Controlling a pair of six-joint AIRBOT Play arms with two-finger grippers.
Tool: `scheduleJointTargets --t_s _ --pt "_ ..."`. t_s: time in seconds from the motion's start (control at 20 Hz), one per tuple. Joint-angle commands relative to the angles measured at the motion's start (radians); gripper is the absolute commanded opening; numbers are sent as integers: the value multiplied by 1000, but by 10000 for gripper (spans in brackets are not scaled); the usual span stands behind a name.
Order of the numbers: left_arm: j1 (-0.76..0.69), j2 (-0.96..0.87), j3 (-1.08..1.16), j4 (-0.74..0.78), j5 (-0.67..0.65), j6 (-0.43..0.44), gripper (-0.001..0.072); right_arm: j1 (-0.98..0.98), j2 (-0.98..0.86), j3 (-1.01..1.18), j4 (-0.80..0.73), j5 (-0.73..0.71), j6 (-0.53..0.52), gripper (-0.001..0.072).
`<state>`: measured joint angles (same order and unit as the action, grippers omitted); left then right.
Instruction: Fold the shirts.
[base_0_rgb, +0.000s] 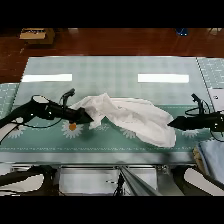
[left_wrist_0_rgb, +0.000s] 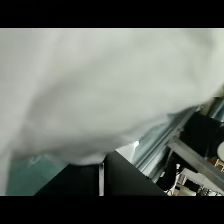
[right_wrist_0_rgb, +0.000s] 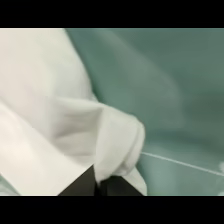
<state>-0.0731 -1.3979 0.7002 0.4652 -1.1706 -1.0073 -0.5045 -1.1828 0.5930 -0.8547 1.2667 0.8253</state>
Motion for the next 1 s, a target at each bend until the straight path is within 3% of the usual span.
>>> scheduleJointTargets --t_s 0.0,0.15,0.25,0.55,0.75,0.85,0.95 --pt "61 97 116 -128 -68 38 33 38 97 116 157 116 -25 29" --pt "175 273 330 -155 -84 6 33 38 263 277 446 38 -26 28" --pt "252 382 490 -155 -82 -4 33 38 348 398 536 -47 -12 28" --pt "484 599 864 -140 -13 -41 33 38 507 674 510 -295 217 27" --pt "564 705 956 -106 29 -91 33 38 548 766 424 -211 465 28" --pt "564 762 966 -86 33 -96 33 38 575 790 422 -104 517 28" --pt "564 819 966 8 26 -178 32 38 616 792 370 -13 558 28"
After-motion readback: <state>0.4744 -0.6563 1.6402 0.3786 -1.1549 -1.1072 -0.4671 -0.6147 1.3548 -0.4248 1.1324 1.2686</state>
